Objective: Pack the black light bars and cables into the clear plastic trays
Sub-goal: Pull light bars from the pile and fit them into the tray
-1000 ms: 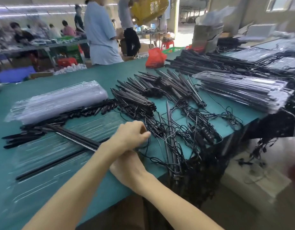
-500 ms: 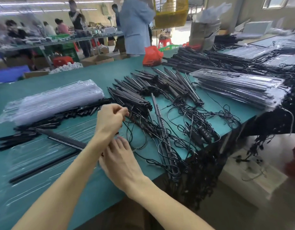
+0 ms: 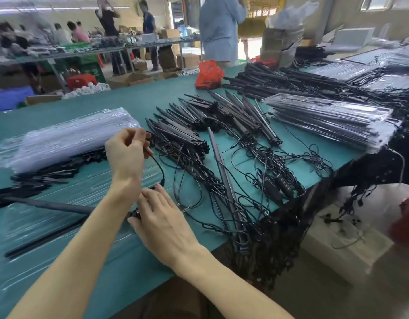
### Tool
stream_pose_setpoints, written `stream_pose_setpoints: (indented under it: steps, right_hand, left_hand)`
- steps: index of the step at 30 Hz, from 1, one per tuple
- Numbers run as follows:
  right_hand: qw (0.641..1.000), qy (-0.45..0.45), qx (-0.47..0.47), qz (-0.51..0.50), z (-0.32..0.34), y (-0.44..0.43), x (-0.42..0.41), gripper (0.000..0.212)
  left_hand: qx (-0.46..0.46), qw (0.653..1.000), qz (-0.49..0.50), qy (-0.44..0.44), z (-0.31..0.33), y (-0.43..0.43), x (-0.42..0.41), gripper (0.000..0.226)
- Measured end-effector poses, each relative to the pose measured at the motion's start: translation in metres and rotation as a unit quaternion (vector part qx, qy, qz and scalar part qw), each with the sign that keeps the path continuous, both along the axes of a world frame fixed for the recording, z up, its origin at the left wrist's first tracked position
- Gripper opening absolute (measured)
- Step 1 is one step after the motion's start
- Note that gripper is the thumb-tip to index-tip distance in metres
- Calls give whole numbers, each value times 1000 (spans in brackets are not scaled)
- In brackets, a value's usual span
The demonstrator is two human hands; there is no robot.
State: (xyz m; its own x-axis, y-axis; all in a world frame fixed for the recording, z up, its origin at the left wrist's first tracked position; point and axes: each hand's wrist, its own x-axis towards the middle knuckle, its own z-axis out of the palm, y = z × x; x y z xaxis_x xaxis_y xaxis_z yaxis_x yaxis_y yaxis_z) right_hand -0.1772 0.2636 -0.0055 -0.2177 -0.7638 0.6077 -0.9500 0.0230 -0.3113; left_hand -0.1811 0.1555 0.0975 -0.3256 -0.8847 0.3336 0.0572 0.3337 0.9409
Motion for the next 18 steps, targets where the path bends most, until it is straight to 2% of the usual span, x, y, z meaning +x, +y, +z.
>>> stream_pose_setpoints:
  steps: [2, 6, 9, 11, 15, 18]
  right_hand:
    - [1000, -2, -14, 12, 1, 1, 0, 43]
    - [998, -21, -40, 40, 5, 5, 1, 44]
    - [998, -33, -25, 36, 8, 6, 1, 46]
    - [999, -31, 2, 34, 8, 6, 1, 47]
    - [998, -29, 50, 13, 7, 6, 3, 37]
    - [997, -30, 72, 5, 7, 6, 3, 35]
  left_hand:
    - [-5, 1000, 6, 12, 2, 0, 0, 20]
    - [56, 996, 51, 56, 5, -8, -3, 23]
    - [72, 994, 68, 45, -1, -15, -2, 23]
    - [60, 996, 59, -3, -8, -20, 1, 24]
    - [36, 985, -17, -166, -19, -24, 4, 17]
    - [-49, 964, -28, -261, -23, -17, 2, 17]
